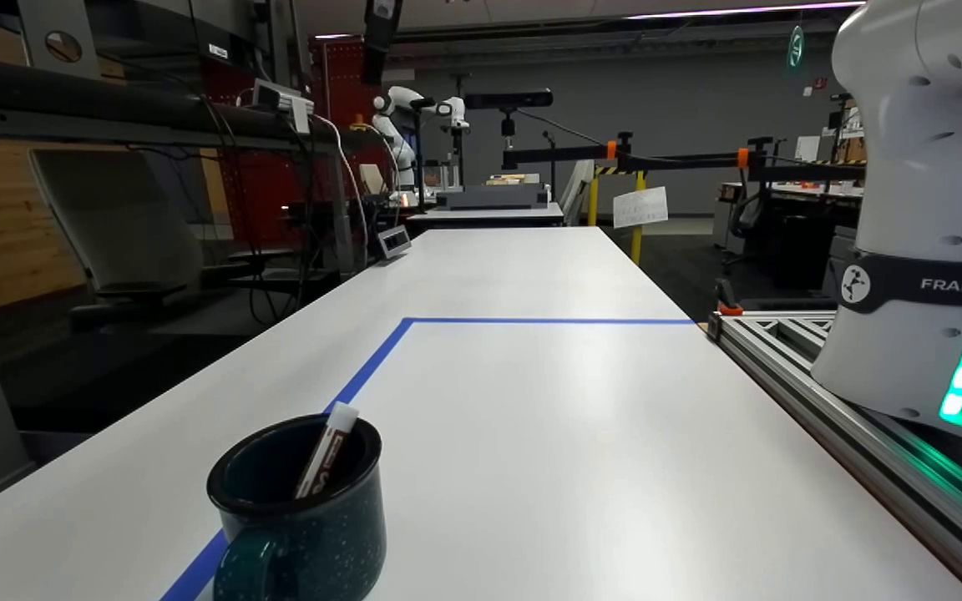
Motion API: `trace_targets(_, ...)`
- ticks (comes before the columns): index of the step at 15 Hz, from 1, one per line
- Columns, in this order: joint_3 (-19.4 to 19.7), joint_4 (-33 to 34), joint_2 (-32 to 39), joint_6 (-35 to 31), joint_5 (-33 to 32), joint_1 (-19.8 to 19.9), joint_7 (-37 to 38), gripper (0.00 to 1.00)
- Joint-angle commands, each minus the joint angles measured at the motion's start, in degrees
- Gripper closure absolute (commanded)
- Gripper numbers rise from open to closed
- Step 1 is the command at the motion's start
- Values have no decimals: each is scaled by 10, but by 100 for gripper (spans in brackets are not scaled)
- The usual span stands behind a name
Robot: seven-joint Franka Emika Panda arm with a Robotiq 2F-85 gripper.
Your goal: Remove the red marker from the mug.
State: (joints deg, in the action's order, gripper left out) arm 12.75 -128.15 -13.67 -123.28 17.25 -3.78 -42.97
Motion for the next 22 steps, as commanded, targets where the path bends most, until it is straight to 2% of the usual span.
trace_targets(1,-10,3,55,-14,89,-15,-133,0)
trace_targets(5,-48,8,111,11,148,-7,-260,0)
trace_targets(10,-100,-1,147,29,139,0,-374,0)
trace_targets(11,-101,0,144,13,136,8,-329,0)
trace_targets(15,-109,1,151,12,135,14,-331,0)
trace_targets(22,-145,-3,209,-104,125,8,-331,0)
